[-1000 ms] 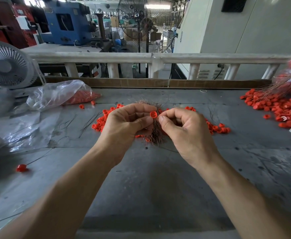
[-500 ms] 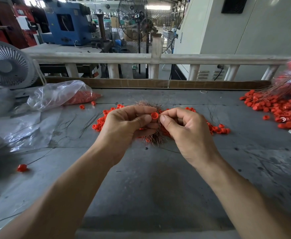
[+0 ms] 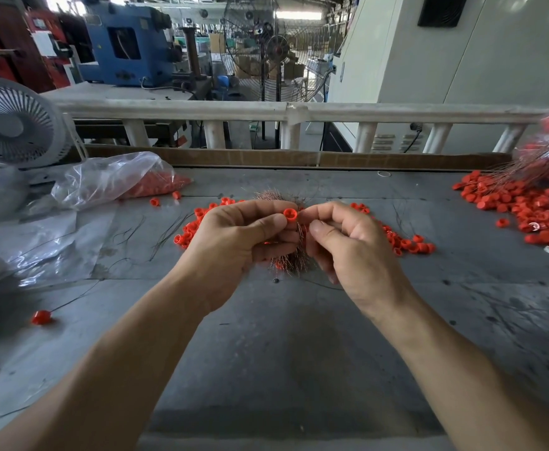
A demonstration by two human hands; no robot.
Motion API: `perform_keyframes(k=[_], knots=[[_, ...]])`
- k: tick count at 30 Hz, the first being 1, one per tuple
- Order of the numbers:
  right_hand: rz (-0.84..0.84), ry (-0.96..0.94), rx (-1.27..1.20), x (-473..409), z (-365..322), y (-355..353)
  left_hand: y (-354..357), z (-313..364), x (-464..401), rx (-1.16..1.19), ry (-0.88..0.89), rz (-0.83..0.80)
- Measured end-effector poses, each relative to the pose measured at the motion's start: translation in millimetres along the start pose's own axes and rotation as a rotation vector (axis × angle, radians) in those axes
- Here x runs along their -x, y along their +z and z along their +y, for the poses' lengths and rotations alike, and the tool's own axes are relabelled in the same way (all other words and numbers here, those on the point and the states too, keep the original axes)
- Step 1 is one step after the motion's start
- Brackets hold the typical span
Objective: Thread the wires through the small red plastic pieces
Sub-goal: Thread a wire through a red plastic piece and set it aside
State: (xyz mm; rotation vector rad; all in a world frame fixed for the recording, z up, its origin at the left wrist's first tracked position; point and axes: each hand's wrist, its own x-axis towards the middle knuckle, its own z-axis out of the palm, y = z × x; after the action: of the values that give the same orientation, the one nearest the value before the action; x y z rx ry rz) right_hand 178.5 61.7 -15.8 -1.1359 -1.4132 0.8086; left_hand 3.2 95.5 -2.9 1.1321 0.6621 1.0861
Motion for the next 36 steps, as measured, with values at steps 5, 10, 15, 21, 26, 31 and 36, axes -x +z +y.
perform_keyframes(k=[5, 10, 15, 21, 26, 31, 36], knots=[[-0.032, 0.065, -0.097, 1, -4, 2, 1, 3, 1, 0.034, -0.006, -0.008], [-0.064, 0.102, -0.08, 1, -4, 6, 0, 4, 2, 0.083, -0.031, -0.061], [-0.083, 0.108, 0.042, -3, -3, -2, 0, 5, 2, 0.091, -0.06, -0.038], [0.309, 0.14, 0.648, -18, 8, -51, -2, 4, 1, 0.069, -0.074, -0.002], [0.19, 0.287, 0.757, -17, 10, -70, -3, 2, 0, 0.054, -0.08, -0.005], [-0.086, 0.321, 0.751, -12, -2, -57, -4, 1, -1, 0.047, -0.077, -0.015], [-0.128, 0.312, 0.894, -8, -3, -49, -4, -1, -2, 0.033, -0.074, -0.026]])
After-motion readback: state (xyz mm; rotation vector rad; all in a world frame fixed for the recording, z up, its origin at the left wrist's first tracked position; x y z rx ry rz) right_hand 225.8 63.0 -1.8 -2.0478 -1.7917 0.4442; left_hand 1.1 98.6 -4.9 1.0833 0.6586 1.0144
